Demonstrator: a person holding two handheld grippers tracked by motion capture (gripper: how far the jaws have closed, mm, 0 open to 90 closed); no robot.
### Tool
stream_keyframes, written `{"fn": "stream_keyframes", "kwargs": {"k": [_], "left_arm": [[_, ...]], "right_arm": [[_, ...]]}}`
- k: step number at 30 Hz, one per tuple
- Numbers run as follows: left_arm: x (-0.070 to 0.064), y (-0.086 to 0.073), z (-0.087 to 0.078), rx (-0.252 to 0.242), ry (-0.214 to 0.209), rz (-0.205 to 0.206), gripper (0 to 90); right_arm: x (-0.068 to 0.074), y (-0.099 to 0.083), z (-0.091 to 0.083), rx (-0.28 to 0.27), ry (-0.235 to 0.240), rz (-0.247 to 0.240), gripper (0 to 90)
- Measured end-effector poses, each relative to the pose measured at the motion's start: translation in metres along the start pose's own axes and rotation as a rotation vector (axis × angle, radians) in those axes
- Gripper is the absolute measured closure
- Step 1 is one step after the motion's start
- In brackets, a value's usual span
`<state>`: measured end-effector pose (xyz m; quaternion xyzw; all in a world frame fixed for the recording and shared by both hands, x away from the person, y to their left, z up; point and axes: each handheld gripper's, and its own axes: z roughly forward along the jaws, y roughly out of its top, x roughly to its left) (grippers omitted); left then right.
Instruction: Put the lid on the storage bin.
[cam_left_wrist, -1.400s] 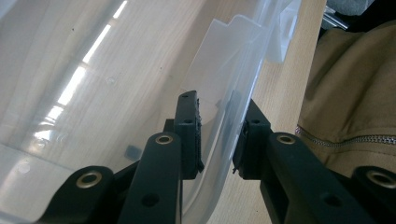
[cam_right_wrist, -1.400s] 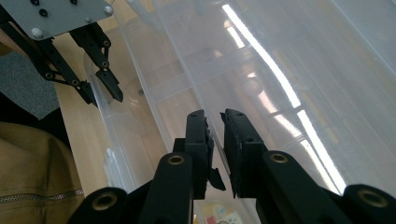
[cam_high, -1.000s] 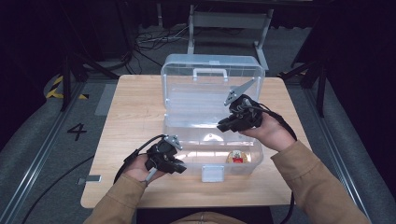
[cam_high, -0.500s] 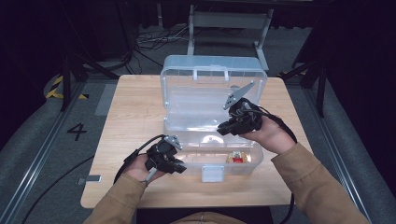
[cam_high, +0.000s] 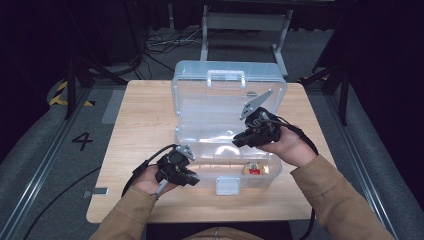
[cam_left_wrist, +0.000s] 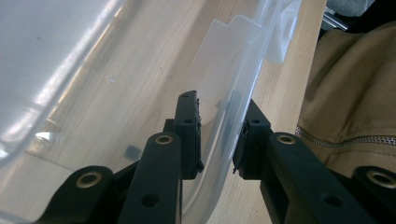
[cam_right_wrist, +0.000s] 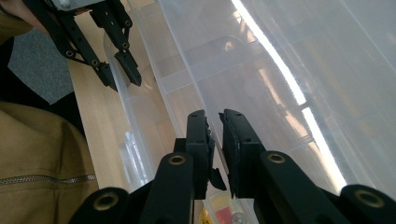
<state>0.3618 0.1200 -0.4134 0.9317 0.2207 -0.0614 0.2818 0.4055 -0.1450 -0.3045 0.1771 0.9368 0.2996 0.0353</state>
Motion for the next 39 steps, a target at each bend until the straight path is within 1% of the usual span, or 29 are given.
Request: {"fn": "stream_keyframes", "kwargs": {"k": [4, 7, 15, 24, 29, 30, 33, 38, 39], "left_arm": [[0.000, 0.000, 0.000, -0.002, -0.001, -0.003, 74.7], [0.000, 0.000, 0.000, -0.002, -0.001, -0.004, 74.6], [0.000, 0.000, 0.000, 0.002, -0.001, 0.005, 74.6], [0.000, 0.000, 0.000, 0.004, 0.002, -0.002, 74.4], [-0.001, 0.002, 0.000, 0.017, 0.010, -0.007, 73.6], [0.000, 0.002, -0.001, 0.028, 0.006, -0.008, 72.7], [-0.001, 0.003, -0.003, 0.036, -0.001, -0.012, 69.5], [-0.002, 0.004, -0.015, 0.003, 0.006, 0.001, 65.5], [-0.003, 0.004, -0.020, -0.012, 0.010, -0.001, 65.6]], "right_arm": [[0.001, -0.001, 0.001, 0.003, 0.009, -0.001, 81.3], [0.003, -0.002, 0.002, 0.004, 0.006, -0.007, 81.4], [0.003, -0.004, 0.002, 0.001, 0.014, -0.010, 81.7], [0.004, -0.004, 0.002, -0.001, 0.012, -0.010, 81.8], [0.003, -0.005, 0.002, -0.003, 0.012, -0.009, 81.9], [0.003, -0.005, 0.002, -0.004, 0.012, -0.008, 81.9], [0.003, -0.005, 0.002, -0.005, 0.012, -0.009, 81.9], [0.003, -0.005, 0.002, -0.007, 0.012, -0.013, 81.9], [0.004, -0.005, 0.002, -0.007, 0.011, -0.014, 81.9]]}}
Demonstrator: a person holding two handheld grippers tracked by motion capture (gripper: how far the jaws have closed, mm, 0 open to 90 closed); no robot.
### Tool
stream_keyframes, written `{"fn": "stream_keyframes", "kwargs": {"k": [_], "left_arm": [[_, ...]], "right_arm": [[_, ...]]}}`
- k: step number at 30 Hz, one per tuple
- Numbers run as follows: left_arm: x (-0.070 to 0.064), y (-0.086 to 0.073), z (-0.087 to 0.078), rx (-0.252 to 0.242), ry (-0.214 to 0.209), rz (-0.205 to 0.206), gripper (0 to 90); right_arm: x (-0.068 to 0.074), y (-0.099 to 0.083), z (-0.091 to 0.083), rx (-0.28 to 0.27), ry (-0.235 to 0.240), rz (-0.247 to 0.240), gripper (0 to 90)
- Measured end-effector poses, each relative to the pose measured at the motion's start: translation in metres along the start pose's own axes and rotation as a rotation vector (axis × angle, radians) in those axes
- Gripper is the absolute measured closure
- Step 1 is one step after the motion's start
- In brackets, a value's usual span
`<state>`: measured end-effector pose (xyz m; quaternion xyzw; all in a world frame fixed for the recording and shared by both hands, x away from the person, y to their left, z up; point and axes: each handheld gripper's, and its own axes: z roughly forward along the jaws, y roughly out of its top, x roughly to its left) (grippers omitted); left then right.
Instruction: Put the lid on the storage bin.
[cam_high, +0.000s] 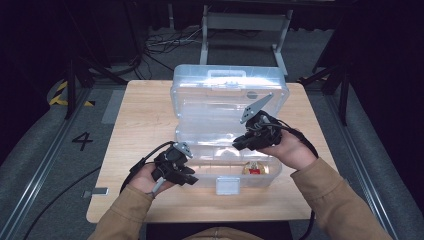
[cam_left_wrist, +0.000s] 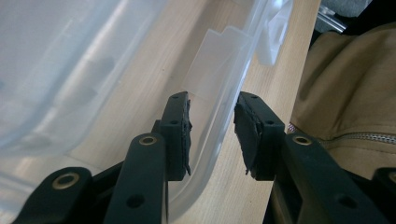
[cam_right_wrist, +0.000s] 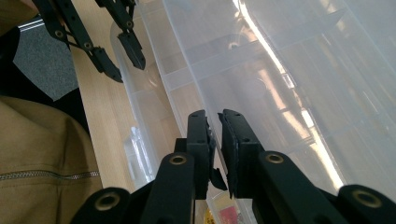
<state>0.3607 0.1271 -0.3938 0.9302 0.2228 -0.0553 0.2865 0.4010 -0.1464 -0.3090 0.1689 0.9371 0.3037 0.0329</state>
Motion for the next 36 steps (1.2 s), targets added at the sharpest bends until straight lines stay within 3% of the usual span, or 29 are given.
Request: {"fn": "stream_keyframes", "kwargs": {"k": [5, 13, 20, 24, 25, 26, 29, 36], "left_arm": [[-0.001, 0.000, -0.010, -0.024, -0.002, -0.005, 66.8], [-0.001, 0.000, -0.033, -0.105, -0.008, -0.004, 68.7], [-0.004, 0.001, -0.050, -0.186, 0.015, -0.005, 71.1], [-0.005, 0.002, -0.059, -0.256, 0.036, -0.012, 72.0], [-0.005, 0.001, -0.062, -0.297, 0.041, -0.021, 72.0], [-0.005, 0.001, -0.062, -0.297, 0.041, -0.021, 72.5], [-0.003, -0.002, -0.070, -0.359, 0.052, -0.050, 73.9], [-0.003, -0.002, -0.074, -0.414, 0.067, -0.065, 76.2]], "right_arm": [[0.000, 0.000, 0.000, 0.004, 0.002, 0.005, 81.9], [0.001, 0.000, 0.000, 0.006, 0.004, 0.002, 81.9], [0.001, -0.001, 0.001, 0.002, 0.007, 0.002, 81.9], [0.001, -0.002, 0.001, -0.007, 0.009, -0.002, 81.8], [0.001, -0.002, 0.001, -0.007, 0.008, -0.004, 81.8], [0.001, -0.002, 0.001, -0.007, 0.008, -0.004, 81.8], [0.001, -0.003, 0.001, -0.015, 0.008, -0.010, 81.8], [0.001, -0.005, 0.001, -0.024, 0.006, -0.012, 81.8]]}}
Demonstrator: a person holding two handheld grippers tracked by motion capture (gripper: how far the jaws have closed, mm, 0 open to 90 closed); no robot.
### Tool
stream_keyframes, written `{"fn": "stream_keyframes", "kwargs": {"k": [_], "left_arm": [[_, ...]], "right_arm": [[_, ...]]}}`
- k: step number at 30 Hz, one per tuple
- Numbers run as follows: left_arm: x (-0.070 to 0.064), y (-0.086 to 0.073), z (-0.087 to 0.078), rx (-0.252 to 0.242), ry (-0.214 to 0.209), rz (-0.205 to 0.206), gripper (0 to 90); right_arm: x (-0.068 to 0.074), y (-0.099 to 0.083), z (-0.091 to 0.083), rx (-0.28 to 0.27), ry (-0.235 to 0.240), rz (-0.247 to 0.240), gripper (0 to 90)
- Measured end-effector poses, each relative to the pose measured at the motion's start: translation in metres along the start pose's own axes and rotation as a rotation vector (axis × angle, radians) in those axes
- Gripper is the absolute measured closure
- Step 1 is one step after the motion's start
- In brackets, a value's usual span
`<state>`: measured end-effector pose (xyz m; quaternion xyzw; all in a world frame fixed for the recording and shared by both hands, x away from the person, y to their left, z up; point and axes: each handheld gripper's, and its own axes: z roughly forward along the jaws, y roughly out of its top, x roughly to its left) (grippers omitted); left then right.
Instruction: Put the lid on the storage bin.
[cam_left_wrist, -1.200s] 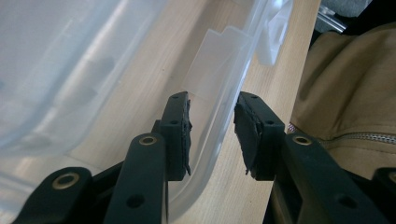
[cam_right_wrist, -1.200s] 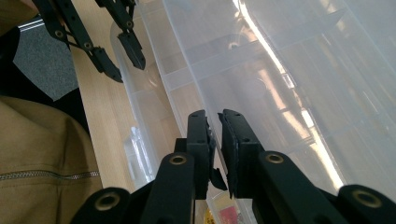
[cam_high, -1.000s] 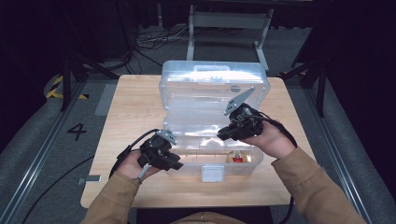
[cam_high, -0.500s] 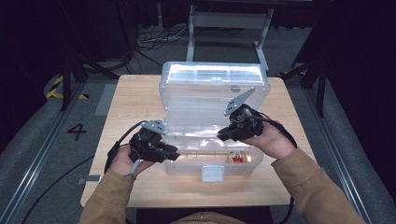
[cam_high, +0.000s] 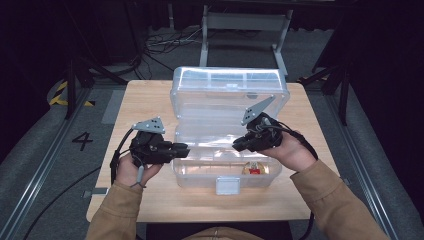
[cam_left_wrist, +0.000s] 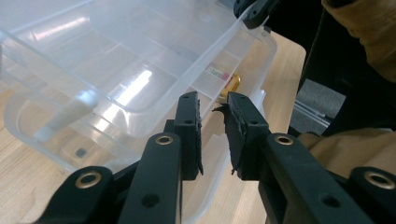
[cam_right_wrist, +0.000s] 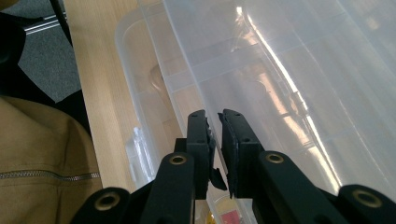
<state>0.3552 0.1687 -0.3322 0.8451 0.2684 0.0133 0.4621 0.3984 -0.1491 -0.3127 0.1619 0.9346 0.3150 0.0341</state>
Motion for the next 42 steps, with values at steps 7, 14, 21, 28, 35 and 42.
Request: {"fn": "stream_keyframes", "kwargs": {"k": [7, 14, 21, 28, 35, 42], "left_arm": [[0.002, 0.002, -0.007, -0.082, 0.069, -0.043, 81.0], [0.010, 0.002, -0.016, -0.173, 0.154, -0.101, 85.5], [0.010, 0.007, -0.017, -0.199, 0.196, -0.101, 88.7], [0.008, 0.022, -0.012, -0.221, 0.247, -0.098, 89.2], [0.007, 0.023, -0.013, -0.224, 0.282, -0.107, 89.5], [0.006, 0.023, -0.013, -0.206, 0.285, -0.105, 89.7]], "right_arm": [[0.001, -0.002, 0.000, -0.014, 0.002, 0.000, 81.8], [0.001, -0.004, 0.001, -0.022, 0.004, 0.002, 81.8], [0.003, -0.005, 0.002, -0.029, 0.002, 0.004, 81.7], [0.005, -0.010, 0.003, -0.042, 0.009, 0.010, 81.3], [0.009, -0.016, 0.006, -0.055, 0.018, 0.014, 80.1], [0.020, -0.026, 0.008, -0.088, -0.017, 0.017, 79.1]]}}
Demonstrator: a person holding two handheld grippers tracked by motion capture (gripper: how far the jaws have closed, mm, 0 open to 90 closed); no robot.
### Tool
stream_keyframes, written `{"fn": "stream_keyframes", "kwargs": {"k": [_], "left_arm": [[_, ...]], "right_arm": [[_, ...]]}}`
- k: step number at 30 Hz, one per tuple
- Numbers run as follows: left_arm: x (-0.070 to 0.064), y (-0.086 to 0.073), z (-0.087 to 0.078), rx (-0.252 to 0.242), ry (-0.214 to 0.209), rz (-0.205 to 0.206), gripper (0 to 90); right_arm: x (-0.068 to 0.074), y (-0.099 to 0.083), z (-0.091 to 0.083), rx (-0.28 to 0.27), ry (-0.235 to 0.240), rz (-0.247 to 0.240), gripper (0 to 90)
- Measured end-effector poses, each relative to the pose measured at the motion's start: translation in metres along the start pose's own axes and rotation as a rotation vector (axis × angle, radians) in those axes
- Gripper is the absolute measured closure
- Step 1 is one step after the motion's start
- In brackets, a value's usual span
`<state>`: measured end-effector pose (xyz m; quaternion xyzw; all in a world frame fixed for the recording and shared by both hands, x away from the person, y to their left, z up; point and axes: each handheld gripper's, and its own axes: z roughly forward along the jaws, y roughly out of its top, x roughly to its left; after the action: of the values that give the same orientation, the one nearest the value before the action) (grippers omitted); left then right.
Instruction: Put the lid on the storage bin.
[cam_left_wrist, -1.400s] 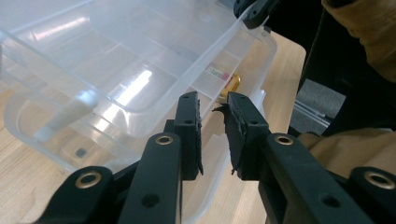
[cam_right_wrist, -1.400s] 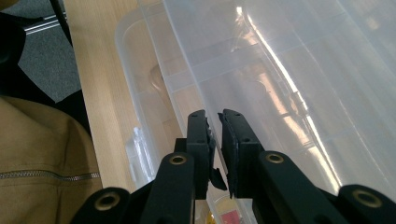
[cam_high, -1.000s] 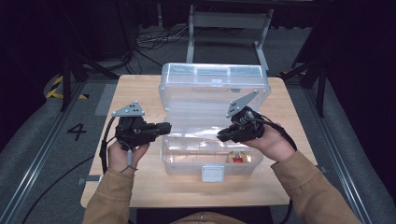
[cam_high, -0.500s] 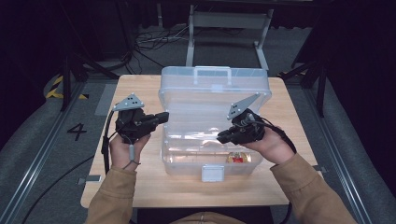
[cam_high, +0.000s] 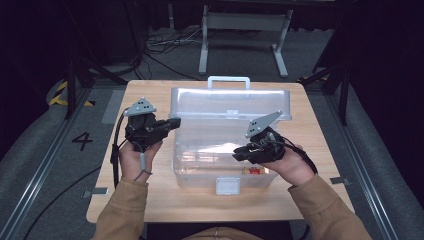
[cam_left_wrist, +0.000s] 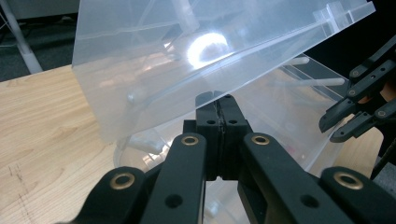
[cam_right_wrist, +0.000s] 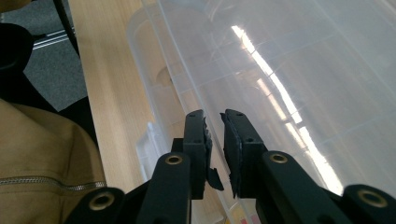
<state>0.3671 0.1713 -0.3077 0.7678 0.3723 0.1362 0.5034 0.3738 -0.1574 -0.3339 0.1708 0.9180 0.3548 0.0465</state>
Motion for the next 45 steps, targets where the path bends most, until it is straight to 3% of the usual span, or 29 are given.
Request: {"fn": "stream_keyframes", "kwargs": {"k": [9, 20, 35, 43, 45], "left_arm": [[0.000, 0.000, -0.003, 0.000, -0.010, 0.001, 89.7], [-0.003, -0.002, -0.004, 0.024, -0.004, 0.020, 89.6], [-0.006, -0.005, -0.005, 0.056, -0.002, 0.035, 89.5], [-0.009, -0.006, -0.005, 0.093, 0.013, 0.053, 89.4], [-0.009, -0.007, -0.006, 0.101, -0.004, 0.054, 88.5]], "right_arm": [[0.002, 0.000, -0.008, -0.061, -0.017, -0.001, 73.4], [-0.003, -0.022, -0.040, -0.211, -0.068, 0.067, 83.0], [-0.019, -0.055, -0.074, -0.301, -0.186, 0.157, 88.5], [-0.028, -0.070, -0.088, -0.326, -0.212, 0.210, 89.0], [-0.031, -0.074, -0.091, -0.336, -0.206, 0.221, 88.4]]}}
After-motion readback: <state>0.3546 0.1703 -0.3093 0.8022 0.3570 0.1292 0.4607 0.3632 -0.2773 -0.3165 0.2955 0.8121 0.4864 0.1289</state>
